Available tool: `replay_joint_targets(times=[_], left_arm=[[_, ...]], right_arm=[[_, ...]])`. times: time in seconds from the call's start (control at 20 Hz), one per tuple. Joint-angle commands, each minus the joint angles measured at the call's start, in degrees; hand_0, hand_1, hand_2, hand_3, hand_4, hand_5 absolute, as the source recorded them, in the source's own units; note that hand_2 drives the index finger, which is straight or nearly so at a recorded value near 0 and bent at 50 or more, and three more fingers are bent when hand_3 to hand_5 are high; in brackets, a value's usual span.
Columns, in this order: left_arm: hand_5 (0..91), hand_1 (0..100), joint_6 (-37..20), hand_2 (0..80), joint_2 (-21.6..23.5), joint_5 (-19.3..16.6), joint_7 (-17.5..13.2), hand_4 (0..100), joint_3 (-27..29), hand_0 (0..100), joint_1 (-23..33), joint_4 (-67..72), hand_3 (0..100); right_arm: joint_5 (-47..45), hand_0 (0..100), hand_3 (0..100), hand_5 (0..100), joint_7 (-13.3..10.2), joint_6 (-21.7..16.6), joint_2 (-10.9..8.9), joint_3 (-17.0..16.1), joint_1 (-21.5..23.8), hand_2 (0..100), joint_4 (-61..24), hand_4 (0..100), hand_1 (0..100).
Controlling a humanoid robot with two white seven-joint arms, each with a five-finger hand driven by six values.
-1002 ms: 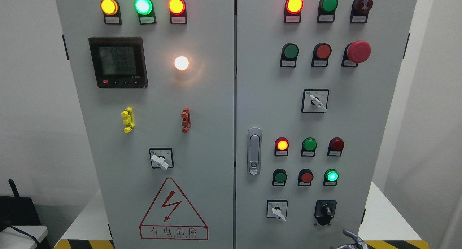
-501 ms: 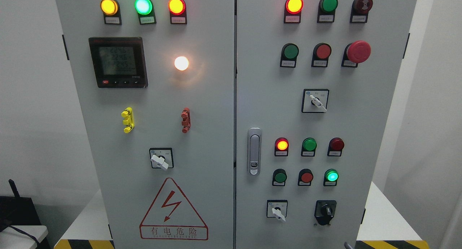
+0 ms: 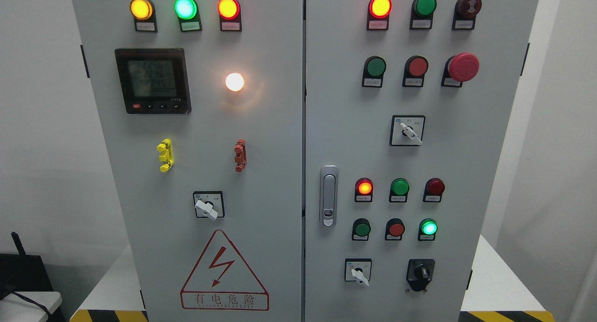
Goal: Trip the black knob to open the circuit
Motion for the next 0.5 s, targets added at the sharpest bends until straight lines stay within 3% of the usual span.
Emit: replay_joint_targets(times=[0.0,0.25,0.45], left_arm=[[0.0,39,0.0,0.0,0.0,-1.8,0.0,0,0.0,12,-0.4,0.0,0],[0.0,39,0.0,0.0,0.0,-1.9,0.0,0,0.0,12,-0.4,0.0,0],[0.0,39,0.0,0.0,0.0,-1.9,0.0,0,0.0,12,-0.4,0.0,0]], right_arm=[[-0.5,1,6,10,0.2,0.0,-2.41,1.3,2.4,0,-3.6,12,25],[-2.8,0,8,12,0.3,-0.6,-3.38,1.5,3.5,0,-3.7,14,24],[-4.5,0,9,13,3.7,-1.1,-3.47,1.3,4.3,0,-3.7,15,23]])
